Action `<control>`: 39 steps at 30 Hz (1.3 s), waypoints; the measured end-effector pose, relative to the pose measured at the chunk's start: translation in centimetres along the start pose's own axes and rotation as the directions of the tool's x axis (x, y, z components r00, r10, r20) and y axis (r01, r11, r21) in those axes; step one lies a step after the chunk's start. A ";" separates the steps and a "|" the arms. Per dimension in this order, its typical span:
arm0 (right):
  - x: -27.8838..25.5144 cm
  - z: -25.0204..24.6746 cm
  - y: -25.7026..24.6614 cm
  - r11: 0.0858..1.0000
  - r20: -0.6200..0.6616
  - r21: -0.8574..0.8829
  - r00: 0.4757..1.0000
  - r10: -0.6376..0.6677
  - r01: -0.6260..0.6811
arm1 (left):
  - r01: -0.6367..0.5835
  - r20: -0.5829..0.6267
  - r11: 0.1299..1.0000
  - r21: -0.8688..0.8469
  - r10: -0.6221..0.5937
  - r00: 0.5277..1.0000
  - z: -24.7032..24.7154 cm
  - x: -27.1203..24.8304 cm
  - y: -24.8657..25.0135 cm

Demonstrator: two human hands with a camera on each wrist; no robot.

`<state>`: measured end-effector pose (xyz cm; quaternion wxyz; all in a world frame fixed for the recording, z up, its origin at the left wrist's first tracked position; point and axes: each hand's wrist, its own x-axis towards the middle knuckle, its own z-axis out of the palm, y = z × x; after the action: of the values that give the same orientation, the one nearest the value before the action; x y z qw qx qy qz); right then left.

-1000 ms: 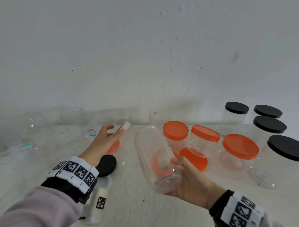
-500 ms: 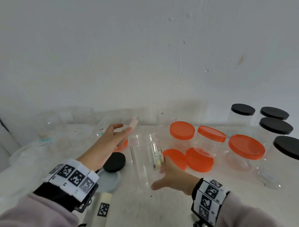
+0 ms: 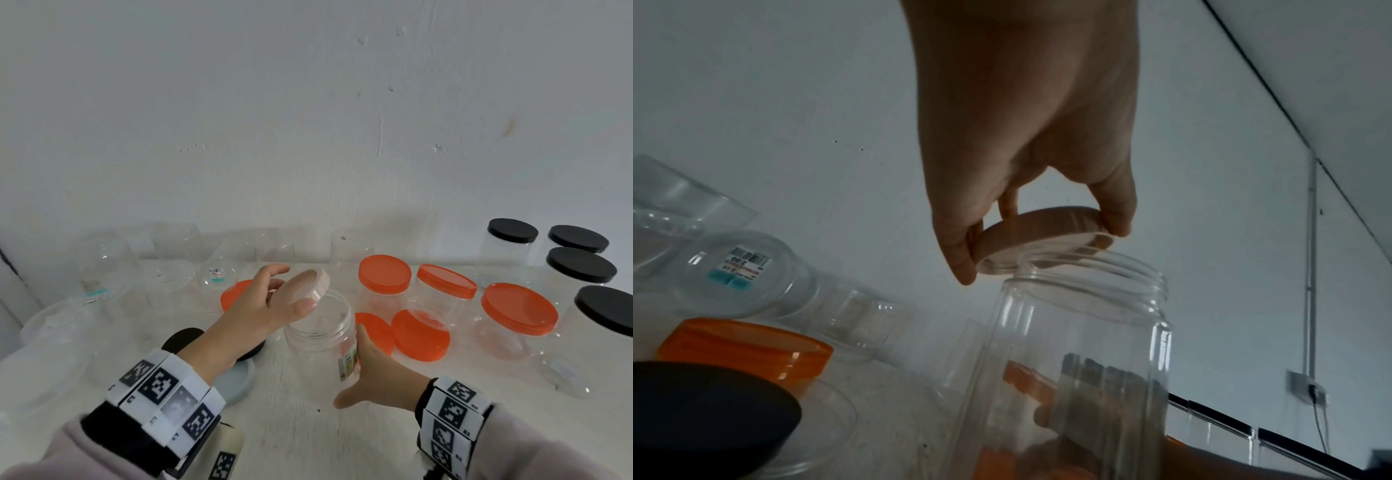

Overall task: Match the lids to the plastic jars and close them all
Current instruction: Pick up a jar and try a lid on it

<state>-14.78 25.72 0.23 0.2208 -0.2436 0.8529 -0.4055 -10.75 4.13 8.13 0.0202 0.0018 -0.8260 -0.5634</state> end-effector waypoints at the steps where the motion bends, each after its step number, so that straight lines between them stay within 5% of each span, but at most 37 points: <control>1: -0.1 -0.2 -0.1 0.999 0.005 0.051 1.000 -0.002 0.002 | -0.005 0.009 1.000 -0.006 0.005 1.000 0.1 -0.1 0.1; 6: -0.4 -1.3 -1.6 0.958 -0.058 0.268 0.995 -0.087 0.100 | -0.026 0.040 1.000 0.015 0.026 0.999 0.7 -0.3 0.6; 14: -0.3 -1.2 -1.9 0.944 -0.145 0.290 0.982 -0.122 0.160 | -0.186 0.085 0.934 0.305 0.168 0.982 2.2 -0.2 0.9; 27: 0.2 -1.5 -1.4 0.962 -0.122 0.234 0.986 -0.112 0.139 | -0.237 0.062 0.881 0.410 0.232 0.971 3.6 -0.3 0.9; 39: -1.9 -7.2 -7.2 0.993 0.075 -0.042 0.991 -0.110 0.113 | -0.014 0.214 1.000 -0.026 0.019 0.977 3.3 -0.3 -4.0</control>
<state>-15.72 27.07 10.51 0.2231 -0.3104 0.8385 -0.3884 -10.62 5.73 3.25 -0.0641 -0.0658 -0.8165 -0.5701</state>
